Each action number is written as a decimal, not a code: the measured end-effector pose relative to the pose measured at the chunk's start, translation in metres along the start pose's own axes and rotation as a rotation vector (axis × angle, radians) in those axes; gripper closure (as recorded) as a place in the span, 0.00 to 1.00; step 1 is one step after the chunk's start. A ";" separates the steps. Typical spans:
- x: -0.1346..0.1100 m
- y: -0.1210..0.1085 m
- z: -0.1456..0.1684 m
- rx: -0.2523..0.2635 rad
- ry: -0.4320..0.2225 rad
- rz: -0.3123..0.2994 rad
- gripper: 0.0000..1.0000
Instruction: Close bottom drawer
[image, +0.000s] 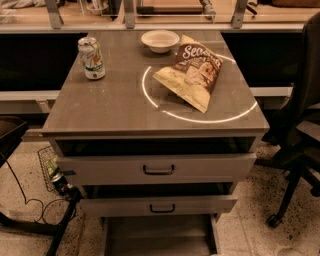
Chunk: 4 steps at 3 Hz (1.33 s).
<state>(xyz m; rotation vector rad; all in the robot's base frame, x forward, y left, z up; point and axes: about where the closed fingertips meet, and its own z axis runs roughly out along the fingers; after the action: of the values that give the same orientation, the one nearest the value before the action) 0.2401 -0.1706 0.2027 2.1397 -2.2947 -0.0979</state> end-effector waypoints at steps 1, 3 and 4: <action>0.000 0.001 0.015 -0.007 0.024 -0.007 1.00; -0.008 -0.012 0.043 0.007 0.033 -0.006 1.00; -0.006 -0.022 0.049 0.023 0.032 0.003 1.00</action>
Offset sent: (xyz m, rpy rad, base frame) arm 0.0116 0.0142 -0.0474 -0.0530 0.0069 0.0336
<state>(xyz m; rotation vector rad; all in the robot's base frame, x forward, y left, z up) 0.2602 -0.1637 0.1528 2.1321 -2.2931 -0.0367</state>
